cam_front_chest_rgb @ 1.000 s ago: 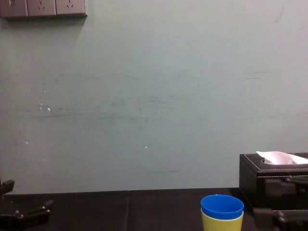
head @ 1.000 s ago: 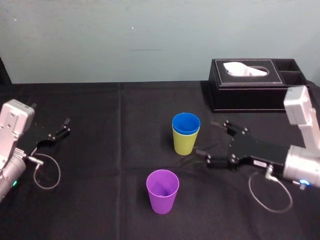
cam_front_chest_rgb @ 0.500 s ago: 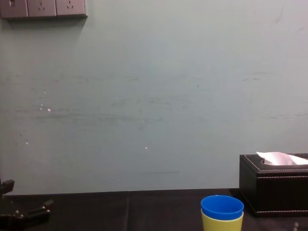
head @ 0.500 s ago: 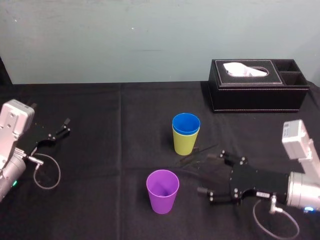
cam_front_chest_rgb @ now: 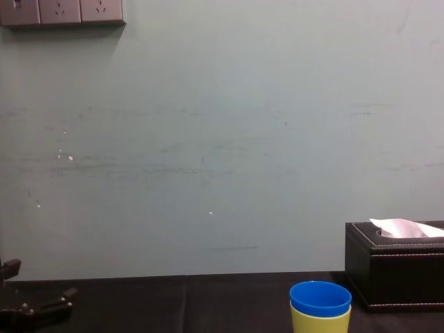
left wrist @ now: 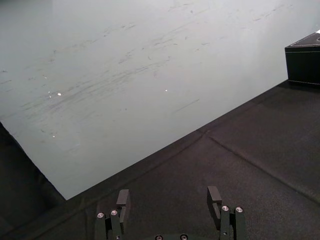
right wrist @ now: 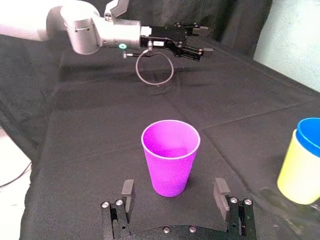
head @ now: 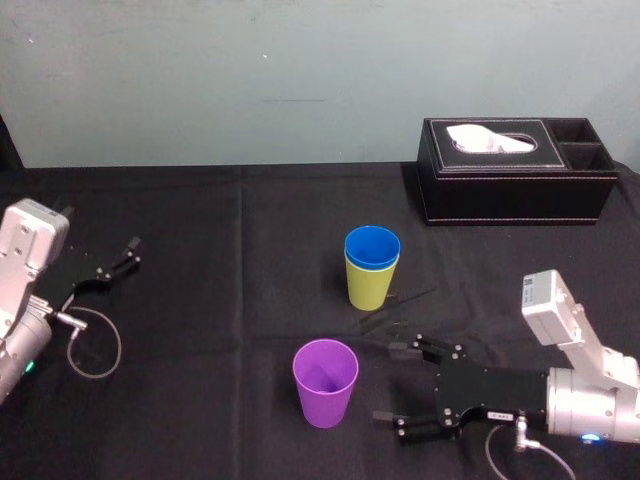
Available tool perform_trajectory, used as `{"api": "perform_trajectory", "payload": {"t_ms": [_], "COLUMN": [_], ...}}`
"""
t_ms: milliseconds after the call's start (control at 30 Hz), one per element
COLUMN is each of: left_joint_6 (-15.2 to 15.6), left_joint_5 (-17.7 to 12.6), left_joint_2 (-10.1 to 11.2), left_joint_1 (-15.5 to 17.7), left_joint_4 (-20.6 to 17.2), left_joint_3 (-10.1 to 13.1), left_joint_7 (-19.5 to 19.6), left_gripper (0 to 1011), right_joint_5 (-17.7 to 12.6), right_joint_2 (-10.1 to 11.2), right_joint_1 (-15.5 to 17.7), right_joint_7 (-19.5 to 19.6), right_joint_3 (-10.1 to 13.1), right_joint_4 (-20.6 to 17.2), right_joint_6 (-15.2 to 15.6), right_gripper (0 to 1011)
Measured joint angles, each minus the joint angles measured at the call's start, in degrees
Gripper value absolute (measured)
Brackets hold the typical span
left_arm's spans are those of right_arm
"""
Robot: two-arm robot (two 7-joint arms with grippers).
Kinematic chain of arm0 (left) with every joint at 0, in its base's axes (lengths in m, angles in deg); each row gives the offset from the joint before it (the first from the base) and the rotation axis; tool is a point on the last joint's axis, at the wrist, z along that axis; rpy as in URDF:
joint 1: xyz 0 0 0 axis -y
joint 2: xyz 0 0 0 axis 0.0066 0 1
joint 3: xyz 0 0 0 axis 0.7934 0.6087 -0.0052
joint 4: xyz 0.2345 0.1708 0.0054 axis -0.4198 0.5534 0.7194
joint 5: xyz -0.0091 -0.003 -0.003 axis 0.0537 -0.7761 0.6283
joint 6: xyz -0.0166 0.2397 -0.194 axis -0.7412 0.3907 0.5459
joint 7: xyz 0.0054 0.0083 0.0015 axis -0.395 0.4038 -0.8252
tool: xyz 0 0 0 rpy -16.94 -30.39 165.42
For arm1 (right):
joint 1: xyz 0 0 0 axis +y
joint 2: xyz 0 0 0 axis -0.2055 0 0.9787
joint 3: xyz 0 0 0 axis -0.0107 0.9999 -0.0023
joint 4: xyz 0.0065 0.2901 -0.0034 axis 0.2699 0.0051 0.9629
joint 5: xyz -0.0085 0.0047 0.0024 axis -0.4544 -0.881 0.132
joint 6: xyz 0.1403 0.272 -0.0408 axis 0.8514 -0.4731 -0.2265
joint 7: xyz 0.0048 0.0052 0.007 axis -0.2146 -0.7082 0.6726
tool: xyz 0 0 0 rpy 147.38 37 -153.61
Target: Stack the three plastic cups sequentially using one hand.
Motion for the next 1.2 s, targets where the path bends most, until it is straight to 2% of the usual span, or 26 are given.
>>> {"api": "perform_trajectory", "payload": {"t_ms": [1200], "left_joint_6": [0.0], "left_joint_5": [0.0], "left_joint_2": [0.0], "left_joint_1": [0.0], "left_joint_4": [0.0], "left_joint_3": [0.0], "left_joint_7": [0.0], "left_gripper": [1011], "right_joint_5": [-0.09], "right_joint_2": [-4.8], "right_joint_1": [-6.09], "right_joint_7": [-1.26], "right_joint_3": [-5.39], "right_joint_4": [4.69], "right_joint_6": [2.04], "right_gripper": [1003]}}
